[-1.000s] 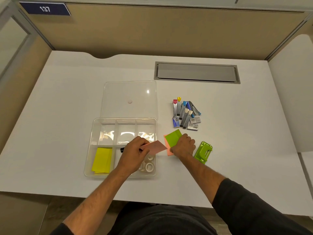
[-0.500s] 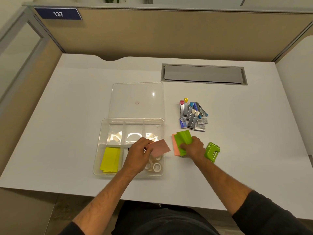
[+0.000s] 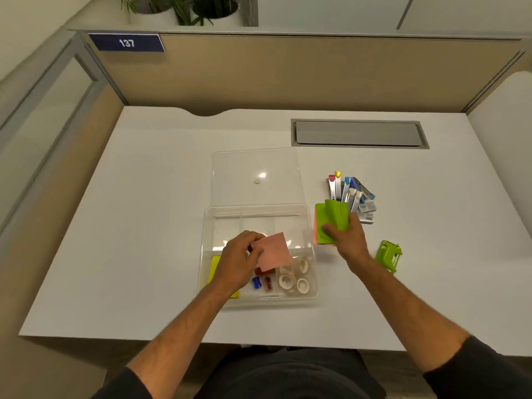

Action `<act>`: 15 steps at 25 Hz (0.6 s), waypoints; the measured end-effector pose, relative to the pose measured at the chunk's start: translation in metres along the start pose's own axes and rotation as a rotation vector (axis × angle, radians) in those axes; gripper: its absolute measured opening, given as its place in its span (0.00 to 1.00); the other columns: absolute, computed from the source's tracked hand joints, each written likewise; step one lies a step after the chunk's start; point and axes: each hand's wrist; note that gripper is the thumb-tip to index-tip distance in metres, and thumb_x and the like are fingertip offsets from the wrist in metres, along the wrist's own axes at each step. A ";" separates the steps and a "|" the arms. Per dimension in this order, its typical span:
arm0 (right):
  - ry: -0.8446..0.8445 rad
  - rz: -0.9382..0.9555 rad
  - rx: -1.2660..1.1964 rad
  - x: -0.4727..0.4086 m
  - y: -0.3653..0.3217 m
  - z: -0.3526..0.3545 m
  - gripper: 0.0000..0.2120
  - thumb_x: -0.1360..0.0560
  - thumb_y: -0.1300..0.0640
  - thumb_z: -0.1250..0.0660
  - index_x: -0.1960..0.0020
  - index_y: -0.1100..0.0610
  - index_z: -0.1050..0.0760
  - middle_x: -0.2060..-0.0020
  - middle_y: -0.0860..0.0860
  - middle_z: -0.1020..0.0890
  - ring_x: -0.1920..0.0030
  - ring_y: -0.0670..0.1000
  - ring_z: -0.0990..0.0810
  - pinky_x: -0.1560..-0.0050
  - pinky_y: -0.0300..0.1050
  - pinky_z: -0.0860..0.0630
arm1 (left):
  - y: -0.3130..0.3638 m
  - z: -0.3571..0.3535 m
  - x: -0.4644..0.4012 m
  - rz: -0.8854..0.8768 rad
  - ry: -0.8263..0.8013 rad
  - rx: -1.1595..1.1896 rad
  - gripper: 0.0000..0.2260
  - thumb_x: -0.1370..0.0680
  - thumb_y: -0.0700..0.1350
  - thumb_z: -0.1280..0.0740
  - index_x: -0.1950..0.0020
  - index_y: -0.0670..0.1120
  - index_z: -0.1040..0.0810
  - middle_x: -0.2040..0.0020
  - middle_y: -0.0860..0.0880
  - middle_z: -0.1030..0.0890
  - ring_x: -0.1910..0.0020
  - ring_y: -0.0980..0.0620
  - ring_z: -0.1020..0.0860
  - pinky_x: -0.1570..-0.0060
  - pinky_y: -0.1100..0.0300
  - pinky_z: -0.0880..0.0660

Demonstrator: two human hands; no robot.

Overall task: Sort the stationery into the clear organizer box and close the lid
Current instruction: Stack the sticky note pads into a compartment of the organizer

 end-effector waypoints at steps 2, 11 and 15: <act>-0.015 -0.001 -0.077 0.009 -0.003 -0.014 0.23 0.29 0.53 0.25 0.38 0.53 0.32 0.46 0.52 0.22 0.46 0.54 0.22 0.45 0.54 0.23 | -0.013 0.013 0.005 0.004 0.012 0.005 0.10 0.23 0.39 0.33 0.47 0.52 0.20 0.52 0.59 0.20 0.54 0.59 0.24 0.58 0.69 0.30; -0.136 -0.078 -0.207 0.046 -0.029 -0.047 0.17 0.23 0.60 0.34 0.37 0.54 0.33 0.48 0.52 0.24 0.51 0.50 0.23 0.58 0.44 0.25 | -0.047 0.056 0.019 0.138 0.024 -0.055 0.09 0.22 0.43 0.32 0.45 0.54 0.21 0.52 0.52 0.20 0.58 0.55 0.23 0.63 0.65 0.28; -0.153 -0.082 -0.213 0.059 -0.033 -0.051 0.11 0.23 0.65 0.42 0.42 0.56 0.31 0.53 0.53 0.25 0.54 0.51 0.25 0.59 0.45 0.26 | -0.068 0.063 0.023 0.177 0.030 -0.120 0.07 0.20 0.42 0.34 0.44 0.52 0.20 0.50 0.51 0.19 0.55 0.52 0.21 0.62 0.64 0.28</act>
Point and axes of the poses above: each hand's wrist, its own x-axis away from the middle knuckle, its own z-axis out of the back of the hand, y = z × x
